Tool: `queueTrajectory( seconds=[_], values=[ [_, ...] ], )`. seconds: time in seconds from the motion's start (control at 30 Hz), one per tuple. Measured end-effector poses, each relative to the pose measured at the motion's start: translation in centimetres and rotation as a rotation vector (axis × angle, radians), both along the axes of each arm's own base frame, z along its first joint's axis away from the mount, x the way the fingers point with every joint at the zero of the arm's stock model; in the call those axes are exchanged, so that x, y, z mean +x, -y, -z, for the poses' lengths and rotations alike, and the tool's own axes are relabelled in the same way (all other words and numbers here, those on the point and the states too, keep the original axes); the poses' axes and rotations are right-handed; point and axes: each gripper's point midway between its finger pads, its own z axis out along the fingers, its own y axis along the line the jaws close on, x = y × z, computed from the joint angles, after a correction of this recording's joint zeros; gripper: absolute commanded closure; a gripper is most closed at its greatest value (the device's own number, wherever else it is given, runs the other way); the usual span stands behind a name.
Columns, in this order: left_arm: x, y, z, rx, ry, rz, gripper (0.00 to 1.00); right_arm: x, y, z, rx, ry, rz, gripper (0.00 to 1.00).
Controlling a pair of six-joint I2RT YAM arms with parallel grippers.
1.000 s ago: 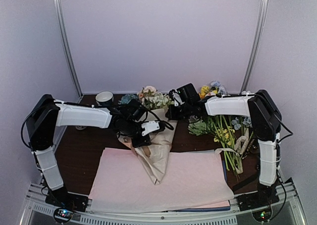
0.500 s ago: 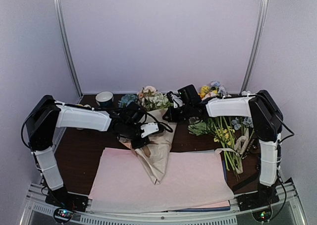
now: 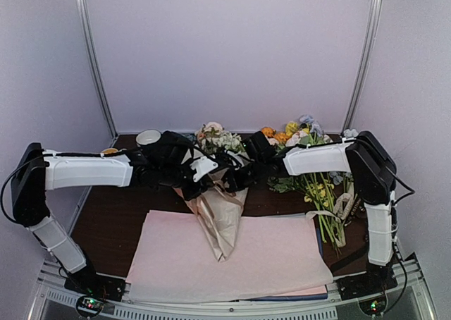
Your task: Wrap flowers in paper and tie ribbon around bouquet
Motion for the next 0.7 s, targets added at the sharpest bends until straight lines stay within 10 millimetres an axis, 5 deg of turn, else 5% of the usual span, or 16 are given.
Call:
queueTrajectory(
  seconds=[0.17, 0.43, 0.7],
  values=[
    [-0.7, -0.3, -0.1, -0.026, -0.015, -0.001, 1.0, -1.7, -0.4, 0.8, 0.0, -0.03, -0.074, 0.97],
    [-0.6, 0.0, -1.1, -0.074, -0.012, -0.009, 1.0, -5.3, -0.2, 1.6, -0.009, -0.107, -0.26, 0.75],
    [-0.7, -0.2, -0.9, -0.075, -0.017, -0.015, 1.0, -4.8, 0.9, 1.4, -0.043, -0.118, -0.292, 0.61]
  ],
)
